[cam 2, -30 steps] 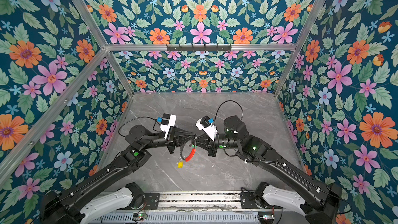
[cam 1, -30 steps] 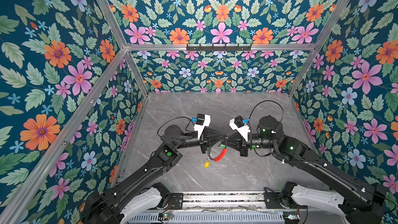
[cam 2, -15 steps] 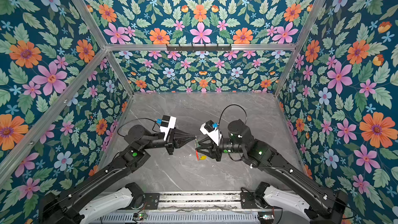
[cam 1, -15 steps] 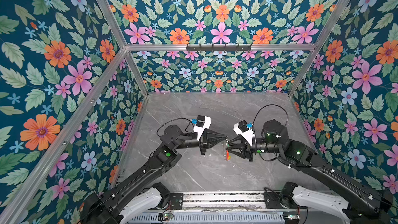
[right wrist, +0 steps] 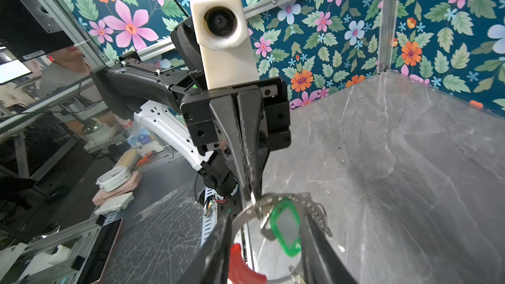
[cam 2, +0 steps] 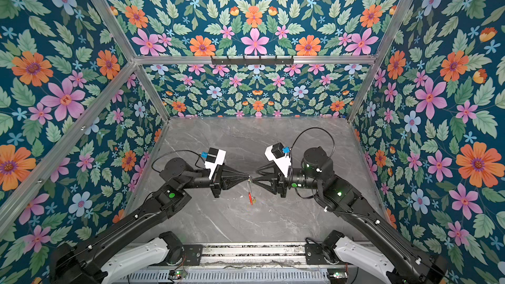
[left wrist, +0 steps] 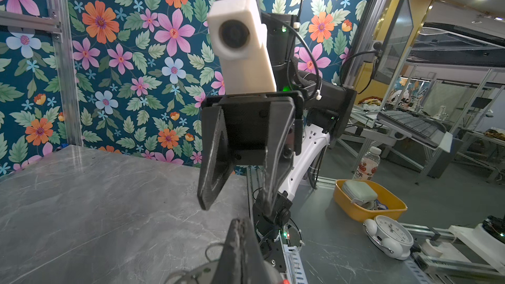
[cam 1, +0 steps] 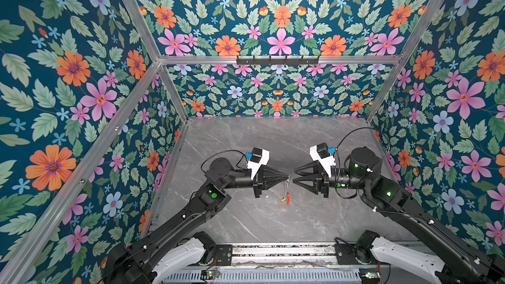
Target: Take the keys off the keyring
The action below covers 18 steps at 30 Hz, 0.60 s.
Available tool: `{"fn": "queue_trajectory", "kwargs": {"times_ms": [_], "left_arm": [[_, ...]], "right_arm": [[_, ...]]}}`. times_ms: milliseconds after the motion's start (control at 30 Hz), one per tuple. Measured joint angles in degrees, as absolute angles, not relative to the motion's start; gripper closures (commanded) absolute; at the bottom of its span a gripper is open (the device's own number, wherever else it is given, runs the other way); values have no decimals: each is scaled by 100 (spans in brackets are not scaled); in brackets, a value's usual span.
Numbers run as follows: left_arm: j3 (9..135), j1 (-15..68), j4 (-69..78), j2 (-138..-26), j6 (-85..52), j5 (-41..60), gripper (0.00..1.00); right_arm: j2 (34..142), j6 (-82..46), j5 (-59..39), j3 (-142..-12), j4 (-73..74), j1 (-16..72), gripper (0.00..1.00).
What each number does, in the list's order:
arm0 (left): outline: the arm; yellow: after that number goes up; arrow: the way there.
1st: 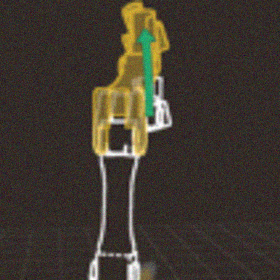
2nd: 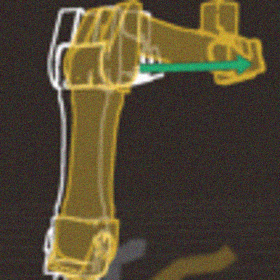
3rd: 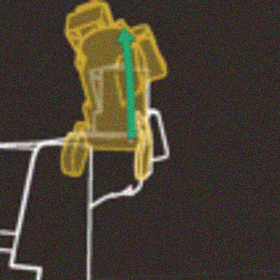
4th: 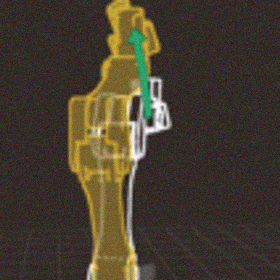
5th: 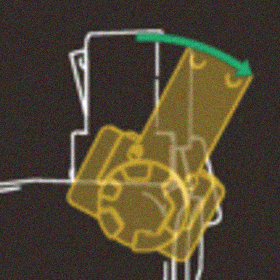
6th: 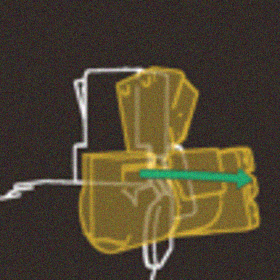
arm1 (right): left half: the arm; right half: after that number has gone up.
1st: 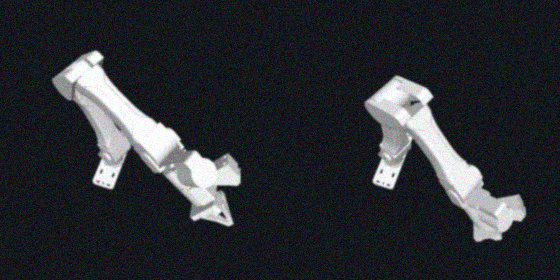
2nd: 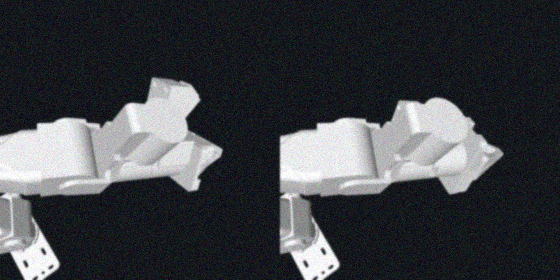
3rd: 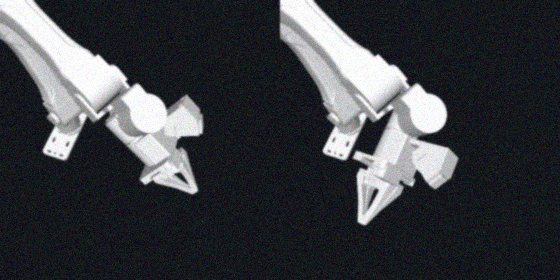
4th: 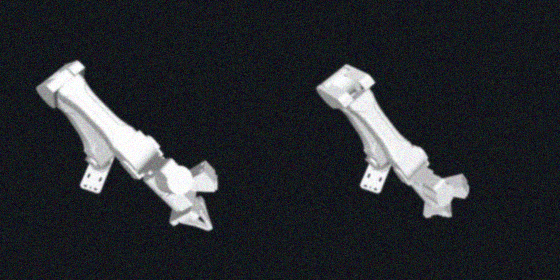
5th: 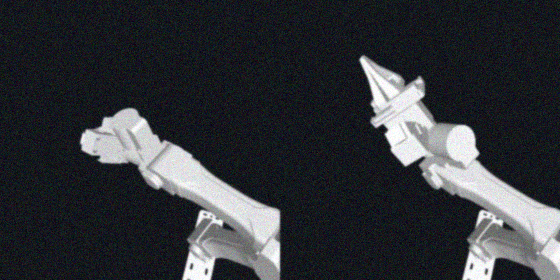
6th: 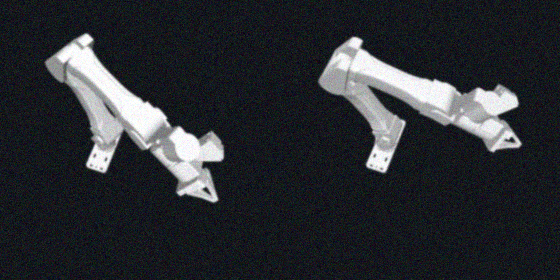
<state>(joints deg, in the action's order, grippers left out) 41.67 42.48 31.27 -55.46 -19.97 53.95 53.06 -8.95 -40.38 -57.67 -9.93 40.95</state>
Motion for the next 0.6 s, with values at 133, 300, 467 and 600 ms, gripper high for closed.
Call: {"fn": "queue_trajectory", "kwargs": {"times_ms": [133,300,467,600], "left_arm": [[4128,4248,3173,-5518,-2064,5398,100],[4073,4250,3227,-5476,-2067,5391,100],[4045,4252,3301,-5452,-2084,5365,100],[4016,4250,3341,-5454,-2104,5321,100]], "right_arm": [[5441,-1076,-4281,-5725,-696,4086,67],[5511,-1232,-4484,-5625,-473,4091,74],[5551,-1352,-4615,-5564,-338,4091,82],[5583,-1389,-4663,-5540,-309,4086,86]]}}
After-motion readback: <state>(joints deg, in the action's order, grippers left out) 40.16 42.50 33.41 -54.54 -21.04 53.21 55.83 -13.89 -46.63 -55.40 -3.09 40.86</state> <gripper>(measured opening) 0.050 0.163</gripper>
